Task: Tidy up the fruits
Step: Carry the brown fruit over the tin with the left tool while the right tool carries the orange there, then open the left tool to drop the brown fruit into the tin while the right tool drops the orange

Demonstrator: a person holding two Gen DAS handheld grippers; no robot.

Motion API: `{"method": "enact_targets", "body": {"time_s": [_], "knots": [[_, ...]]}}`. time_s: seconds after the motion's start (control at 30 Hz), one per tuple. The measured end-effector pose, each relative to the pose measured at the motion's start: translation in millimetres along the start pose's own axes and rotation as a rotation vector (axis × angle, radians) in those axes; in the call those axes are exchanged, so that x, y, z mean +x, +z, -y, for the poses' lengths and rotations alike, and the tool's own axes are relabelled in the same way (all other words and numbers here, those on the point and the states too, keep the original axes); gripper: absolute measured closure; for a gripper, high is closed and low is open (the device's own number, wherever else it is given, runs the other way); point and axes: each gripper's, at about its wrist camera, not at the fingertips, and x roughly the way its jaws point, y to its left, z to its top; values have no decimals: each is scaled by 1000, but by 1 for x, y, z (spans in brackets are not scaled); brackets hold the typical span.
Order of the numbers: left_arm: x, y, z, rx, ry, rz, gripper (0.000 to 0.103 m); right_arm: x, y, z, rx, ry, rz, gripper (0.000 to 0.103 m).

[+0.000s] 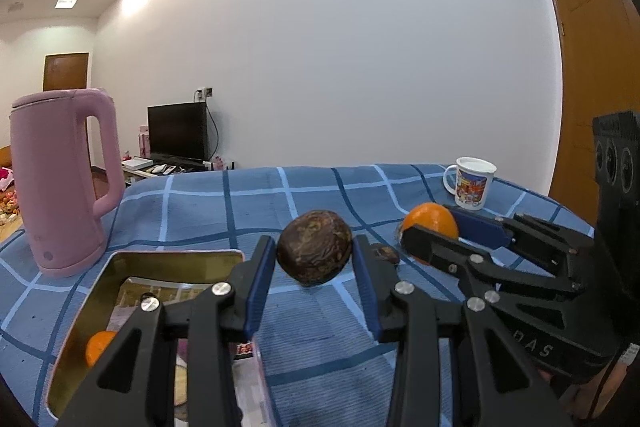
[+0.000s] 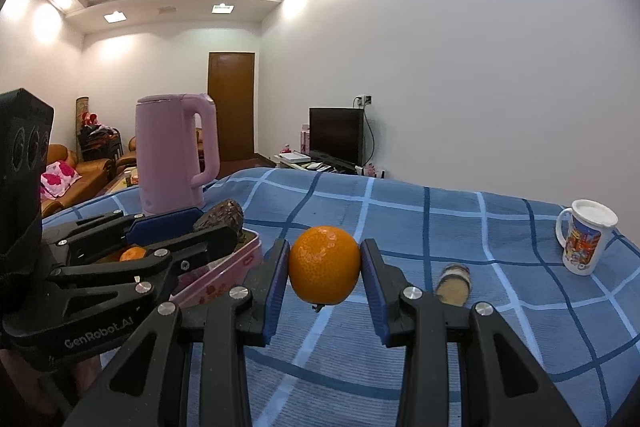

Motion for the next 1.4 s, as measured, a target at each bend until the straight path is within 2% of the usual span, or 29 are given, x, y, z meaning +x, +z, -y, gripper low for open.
{"method": "enact_targets", "body": {"time_s": [0.93,1.4], "knots": [[-20,-7,-61,-88,65,-12,62,24,6,-48,-71,80,-36,65],[-27,-12,-97,-122,127,-54,62,39,10,-77,-112,142,-51,65]]}}
